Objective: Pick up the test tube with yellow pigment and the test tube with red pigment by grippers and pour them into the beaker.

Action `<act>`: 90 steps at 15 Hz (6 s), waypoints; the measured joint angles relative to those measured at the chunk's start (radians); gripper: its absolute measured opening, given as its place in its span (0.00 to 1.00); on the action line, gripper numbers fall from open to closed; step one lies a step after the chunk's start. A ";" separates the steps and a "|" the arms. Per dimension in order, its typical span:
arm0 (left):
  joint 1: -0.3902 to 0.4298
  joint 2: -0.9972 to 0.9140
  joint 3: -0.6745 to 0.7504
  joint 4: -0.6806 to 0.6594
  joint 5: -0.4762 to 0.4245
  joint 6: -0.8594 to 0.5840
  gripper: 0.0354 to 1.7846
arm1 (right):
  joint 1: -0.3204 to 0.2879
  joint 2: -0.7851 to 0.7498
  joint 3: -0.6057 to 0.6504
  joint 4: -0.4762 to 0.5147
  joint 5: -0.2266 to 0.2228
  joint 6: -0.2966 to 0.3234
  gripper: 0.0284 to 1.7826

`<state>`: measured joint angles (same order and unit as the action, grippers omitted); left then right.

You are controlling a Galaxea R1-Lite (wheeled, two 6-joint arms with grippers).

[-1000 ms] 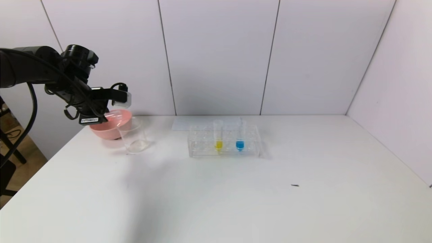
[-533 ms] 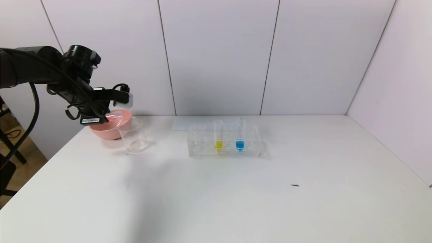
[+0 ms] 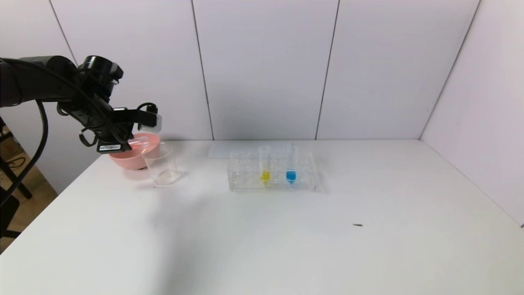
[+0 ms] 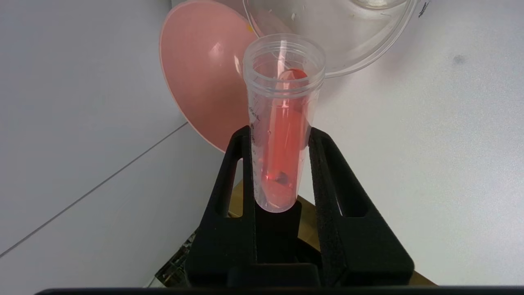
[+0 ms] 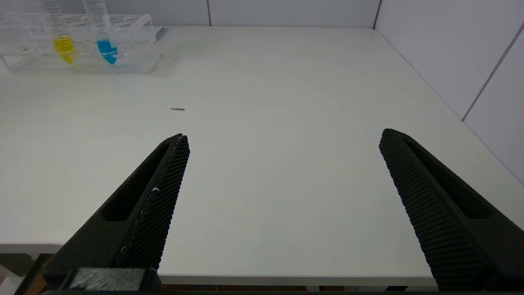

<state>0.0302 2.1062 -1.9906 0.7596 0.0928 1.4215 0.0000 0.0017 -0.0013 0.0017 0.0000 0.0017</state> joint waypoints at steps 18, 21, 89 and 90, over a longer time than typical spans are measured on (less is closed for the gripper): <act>-0.016 -0.003 0.000 0.005 0.071 0.053 0.23 | 0.000 0.000 0.000 0.000 0.000 0.000 0.95; -0.017 -0.004 0.000 0.005 0.073 0.055 0.23 | 0.000 0.000 0.000 0.000 0.000 0.000 0.95; -0.011 -0.064 0.009 0.042 0.046 0.031 0.23 | 0.000 0.000 0.000 0.000 0.000 0.000 0.95; -0.008 -0.067 0.010 0.044 0.039 0.030 0.23 | 0.000 0.000 0.000 0.000 0.000 0.000 0.95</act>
<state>0.0226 2.0391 -1.9804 0.8038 0.1313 1.4513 0.0000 0.0017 -0.0017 0.0017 0.0000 0.0017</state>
